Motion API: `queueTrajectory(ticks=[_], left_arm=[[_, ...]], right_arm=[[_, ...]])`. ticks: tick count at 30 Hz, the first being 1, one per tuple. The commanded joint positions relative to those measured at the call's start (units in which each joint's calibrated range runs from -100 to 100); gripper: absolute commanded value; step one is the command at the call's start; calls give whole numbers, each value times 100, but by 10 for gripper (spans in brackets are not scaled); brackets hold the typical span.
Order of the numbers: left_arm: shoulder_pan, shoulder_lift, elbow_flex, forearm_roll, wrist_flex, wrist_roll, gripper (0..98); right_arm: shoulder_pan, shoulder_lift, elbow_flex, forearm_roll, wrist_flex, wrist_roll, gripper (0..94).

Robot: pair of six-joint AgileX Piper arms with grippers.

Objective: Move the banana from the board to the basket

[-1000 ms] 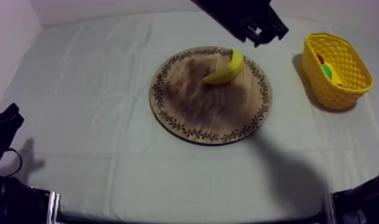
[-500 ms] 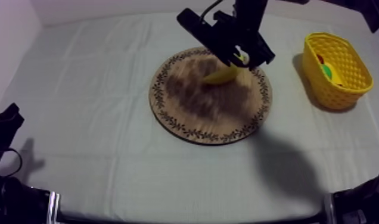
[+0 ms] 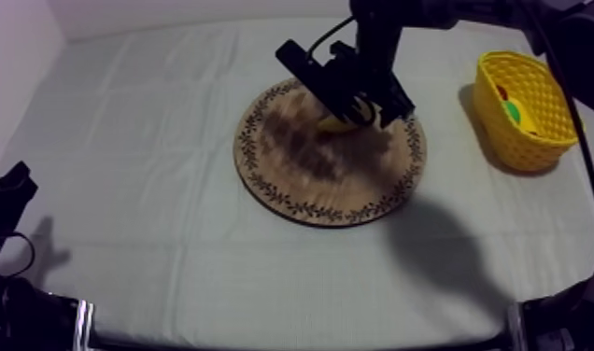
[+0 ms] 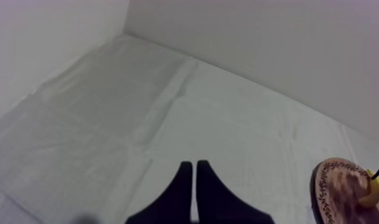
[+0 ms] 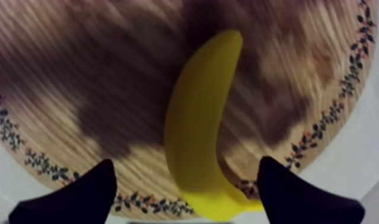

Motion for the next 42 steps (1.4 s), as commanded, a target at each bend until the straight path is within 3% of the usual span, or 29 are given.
queueTrajectory(ticks=[1,11,27,42], left_arm=[[1,0,-1,0,-1,1,1],[1,0,-1,0,-1,1,1],[1,0,-1,0,-1,1,1],[1,0,-1,0,-1,1,1]], right_arm=[[-22,83,-13,32,-50,-56,785],[-26,433,-91,219,-467,-155,700],[-35,518,-87,360,-563,-212,186],[-43,-580,164,325,-353,-72,155]])
